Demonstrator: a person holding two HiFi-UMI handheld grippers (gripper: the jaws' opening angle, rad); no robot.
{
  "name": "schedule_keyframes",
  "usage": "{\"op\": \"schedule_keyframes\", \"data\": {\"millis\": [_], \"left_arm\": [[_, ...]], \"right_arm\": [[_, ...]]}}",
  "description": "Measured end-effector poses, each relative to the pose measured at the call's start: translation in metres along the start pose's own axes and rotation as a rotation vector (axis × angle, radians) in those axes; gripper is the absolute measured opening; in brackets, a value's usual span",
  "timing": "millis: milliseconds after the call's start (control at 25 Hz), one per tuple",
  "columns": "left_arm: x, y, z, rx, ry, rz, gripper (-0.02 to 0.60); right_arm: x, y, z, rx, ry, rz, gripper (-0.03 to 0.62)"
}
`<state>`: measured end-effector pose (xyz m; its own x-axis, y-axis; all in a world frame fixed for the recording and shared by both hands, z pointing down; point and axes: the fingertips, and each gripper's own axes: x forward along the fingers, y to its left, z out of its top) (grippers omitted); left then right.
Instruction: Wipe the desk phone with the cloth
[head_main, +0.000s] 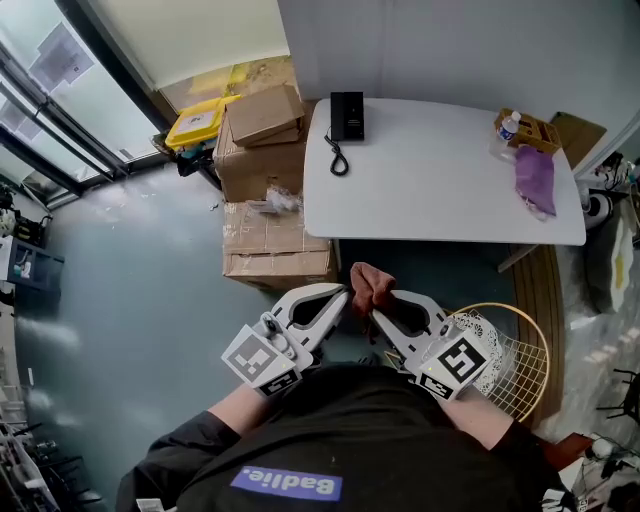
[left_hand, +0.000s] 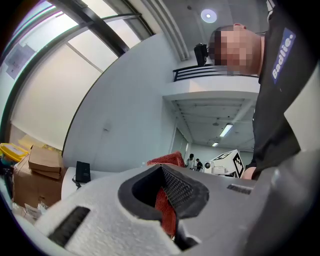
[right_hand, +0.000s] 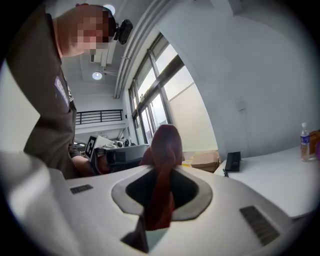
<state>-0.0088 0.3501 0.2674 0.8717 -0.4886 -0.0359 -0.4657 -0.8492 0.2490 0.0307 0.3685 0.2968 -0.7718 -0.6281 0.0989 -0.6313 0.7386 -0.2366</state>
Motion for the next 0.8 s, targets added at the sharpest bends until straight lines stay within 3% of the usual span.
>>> {"op": "schedule_keyframes", "data": {"millis": [400,800], "left_arm": [[0.011,0.022,0.006,0.034,-0.033,0.066,0.003],[0.051,0.119,0.021,0.054,-0.053,0.026,0.003]], "right_arm": [[0.010,-0.021,0.011,-0.036,-0.005,0.037,0.080],[0.084,-0.090,0.022,-0.054,0.042,-0.014,0.080]]}}
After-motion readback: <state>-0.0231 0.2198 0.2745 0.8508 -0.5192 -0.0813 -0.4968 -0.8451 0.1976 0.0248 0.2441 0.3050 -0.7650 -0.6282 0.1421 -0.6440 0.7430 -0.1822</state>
